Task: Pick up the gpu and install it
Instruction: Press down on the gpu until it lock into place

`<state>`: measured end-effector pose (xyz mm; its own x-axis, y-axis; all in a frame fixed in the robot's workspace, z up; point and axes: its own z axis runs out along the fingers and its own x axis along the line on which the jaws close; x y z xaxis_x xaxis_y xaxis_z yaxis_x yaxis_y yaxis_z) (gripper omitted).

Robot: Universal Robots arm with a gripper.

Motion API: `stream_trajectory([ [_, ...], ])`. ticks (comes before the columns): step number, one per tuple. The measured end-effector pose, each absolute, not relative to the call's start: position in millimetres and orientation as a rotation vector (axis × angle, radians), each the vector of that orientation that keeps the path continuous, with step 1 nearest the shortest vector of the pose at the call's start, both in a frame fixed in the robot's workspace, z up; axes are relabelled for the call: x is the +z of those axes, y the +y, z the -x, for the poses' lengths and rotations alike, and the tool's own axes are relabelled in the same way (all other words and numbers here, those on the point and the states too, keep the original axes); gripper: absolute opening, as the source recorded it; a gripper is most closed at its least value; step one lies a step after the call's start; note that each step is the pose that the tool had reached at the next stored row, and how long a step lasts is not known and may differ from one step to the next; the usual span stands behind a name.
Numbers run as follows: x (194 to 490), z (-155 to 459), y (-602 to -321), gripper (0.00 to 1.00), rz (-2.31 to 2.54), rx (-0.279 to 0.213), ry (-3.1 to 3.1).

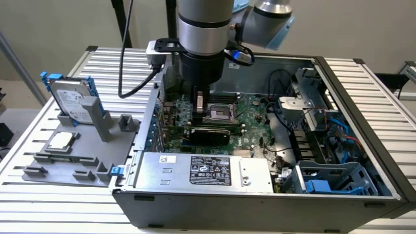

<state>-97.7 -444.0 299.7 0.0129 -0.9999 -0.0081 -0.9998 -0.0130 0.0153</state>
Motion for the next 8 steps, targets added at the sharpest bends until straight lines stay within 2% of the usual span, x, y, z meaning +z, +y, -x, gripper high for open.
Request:
stream_trajectory([
  [8,299.7,95.4,-444.3,0.11,-2.234,-0.02,-2.206],
])
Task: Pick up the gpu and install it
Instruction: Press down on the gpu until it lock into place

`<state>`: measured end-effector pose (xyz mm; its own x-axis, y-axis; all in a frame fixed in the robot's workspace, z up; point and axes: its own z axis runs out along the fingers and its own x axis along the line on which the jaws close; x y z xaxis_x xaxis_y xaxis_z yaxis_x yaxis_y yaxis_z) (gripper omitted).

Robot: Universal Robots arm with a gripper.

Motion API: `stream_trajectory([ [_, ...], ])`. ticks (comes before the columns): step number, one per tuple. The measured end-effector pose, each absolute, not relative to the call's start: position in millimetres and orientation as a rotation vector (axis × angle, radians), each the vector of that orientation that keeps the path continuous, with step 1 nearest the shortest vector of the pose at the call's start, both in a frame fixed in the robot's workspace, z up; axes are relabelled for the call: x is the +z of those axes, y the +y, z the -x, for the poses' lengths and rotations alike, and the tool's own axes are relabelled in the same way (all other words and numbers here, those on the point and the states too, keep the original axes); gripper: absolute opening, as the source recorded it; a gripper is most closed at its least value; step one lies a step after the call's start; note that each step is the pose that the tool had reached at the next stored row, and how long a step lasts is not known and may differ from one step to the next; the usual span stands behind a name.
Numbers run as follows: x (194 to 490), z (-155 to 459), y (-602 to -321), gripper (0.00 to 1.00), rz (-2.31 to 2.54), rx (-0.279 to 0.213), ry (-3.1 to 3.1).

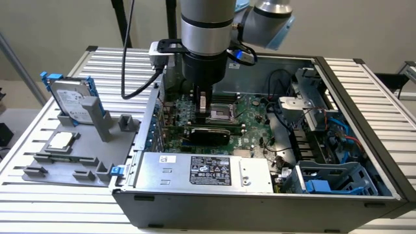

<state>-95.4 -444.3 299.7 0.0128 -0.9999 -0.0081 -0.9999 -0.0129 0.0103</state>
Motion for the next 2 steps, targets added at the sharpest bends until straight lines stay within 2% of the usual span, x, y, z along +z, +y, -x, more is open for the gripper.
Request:
stream_trajectory([
  [2,299.7,95.4,-444.3,0.11,-2.234,-0.02,-2.206],
])
